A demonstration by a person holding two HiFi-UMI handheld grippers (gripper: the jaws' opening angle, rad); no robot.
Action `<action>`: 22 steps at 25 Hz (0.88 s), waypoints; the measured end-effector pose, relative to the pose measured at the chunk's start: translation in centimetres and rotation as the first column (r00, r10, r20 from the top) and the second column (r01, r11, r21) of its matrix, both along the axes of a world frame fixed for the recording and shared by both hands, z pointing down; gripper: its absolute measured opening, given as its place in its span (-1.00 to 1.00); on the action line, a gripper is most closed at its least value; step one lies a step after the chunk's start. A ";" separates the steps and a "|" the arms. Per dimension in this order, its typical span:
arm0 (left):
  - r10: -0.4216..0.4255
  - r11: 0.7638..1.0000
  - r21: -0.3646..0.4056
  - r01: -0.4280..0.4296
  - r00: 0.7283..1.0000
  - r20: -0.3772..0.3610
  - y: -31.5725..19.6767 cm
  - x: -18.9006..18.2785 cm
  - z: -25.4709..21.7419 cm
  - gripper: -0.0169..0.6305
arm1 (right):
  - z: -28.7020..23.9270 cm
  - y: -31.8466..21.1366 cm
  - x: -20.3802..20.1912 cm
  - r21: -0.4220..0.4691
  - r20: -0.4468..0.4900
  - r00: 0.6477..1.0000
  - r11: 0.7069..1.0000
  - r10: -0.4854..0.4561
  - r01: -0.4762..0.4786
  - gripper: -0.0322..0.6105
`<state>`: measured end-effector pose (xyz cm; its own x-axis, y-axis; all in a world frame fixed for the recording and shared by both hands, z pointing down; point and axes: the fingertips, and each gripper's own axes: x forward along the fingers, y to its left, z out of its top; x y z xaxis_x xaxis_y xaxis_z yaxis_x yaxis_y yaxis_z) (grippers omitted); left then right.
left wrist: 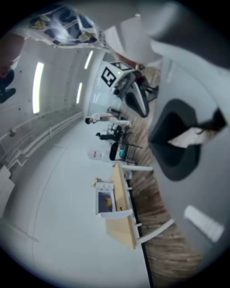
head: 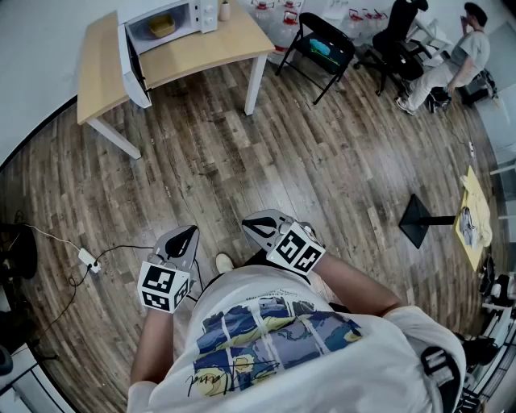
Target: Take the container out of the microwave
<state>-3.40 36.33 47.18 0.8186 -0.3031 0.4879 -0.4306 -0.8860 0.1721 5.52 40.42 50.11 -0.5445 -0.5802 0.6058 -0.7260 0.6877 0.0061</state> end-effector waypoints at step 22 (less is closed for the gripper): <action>0.098 0.994 0.040 -0.099 0.995 0.012 -14.3 10.8 -1.8 -0.92 | -0.4 -16.3 8.3 0.004 0.046 0.999 1.000 0.027 -0.027 -0.88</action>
